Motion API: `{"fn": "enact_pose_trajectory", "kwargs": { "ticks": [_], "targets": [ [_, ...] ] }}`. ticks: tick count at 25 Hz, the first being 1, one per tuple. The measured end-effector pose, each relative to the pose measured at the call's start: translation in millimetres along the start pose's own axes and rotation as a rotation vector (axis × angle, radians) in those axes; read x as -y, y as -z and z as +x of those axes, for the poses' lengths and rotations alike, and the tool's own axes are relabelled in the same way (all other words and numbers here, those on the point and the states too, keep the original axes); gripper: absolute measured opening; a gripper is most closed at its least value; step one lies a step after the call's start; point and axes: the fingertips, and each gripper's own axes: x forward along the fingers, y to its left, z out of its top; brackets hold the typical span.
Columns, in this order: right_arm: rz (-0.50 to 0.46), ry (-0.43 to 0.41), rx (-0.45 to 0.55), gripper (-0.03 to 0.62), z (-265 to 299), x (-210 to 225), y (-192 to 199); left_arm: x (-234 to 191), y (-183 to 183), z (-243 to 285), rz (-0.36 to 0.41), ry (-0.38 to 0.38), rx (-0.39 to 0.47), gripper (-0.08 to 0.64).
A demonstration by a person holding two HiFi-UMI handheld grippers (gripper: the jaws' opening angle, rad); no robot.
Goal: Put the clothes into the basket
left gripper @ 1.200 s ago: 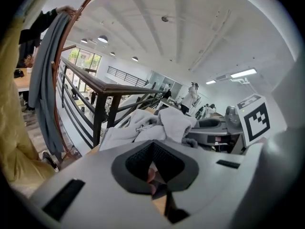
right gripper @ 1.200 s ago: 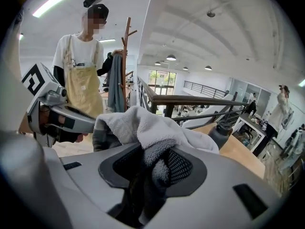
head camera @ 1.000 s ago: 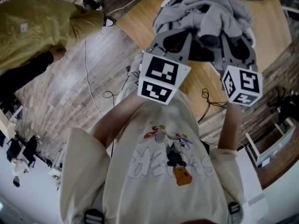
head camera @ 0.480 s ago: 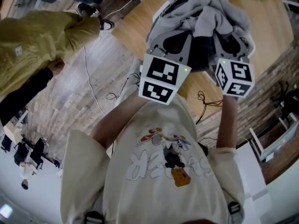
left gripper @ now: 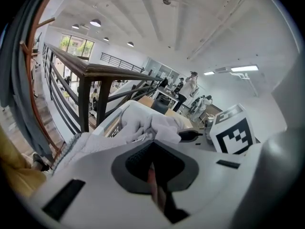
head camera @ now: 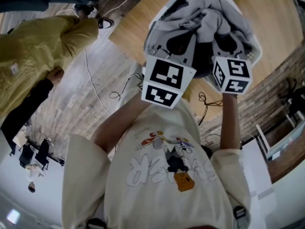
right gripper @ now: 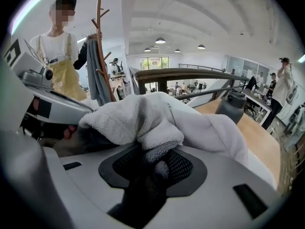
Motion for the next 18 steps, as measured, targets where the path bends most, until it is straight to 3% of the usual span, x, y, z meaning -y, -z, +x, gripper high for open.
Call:
{"fn": "enact_pose_trajectory", "kwargs": {
  "ticks": [10, 18],
  "targets": [
    [0.052, -0.037, -0.022, 0.155, 33, 5, 19, 1, -1, 9, -0.001, -0.014, -0.019, 0.002],
    [0.055, -0.035, -0.045, 0.155, 56, 8, 28, -3, 4, 17, -0.001, -0.038, -0.09, 0.002]
  ]
}}
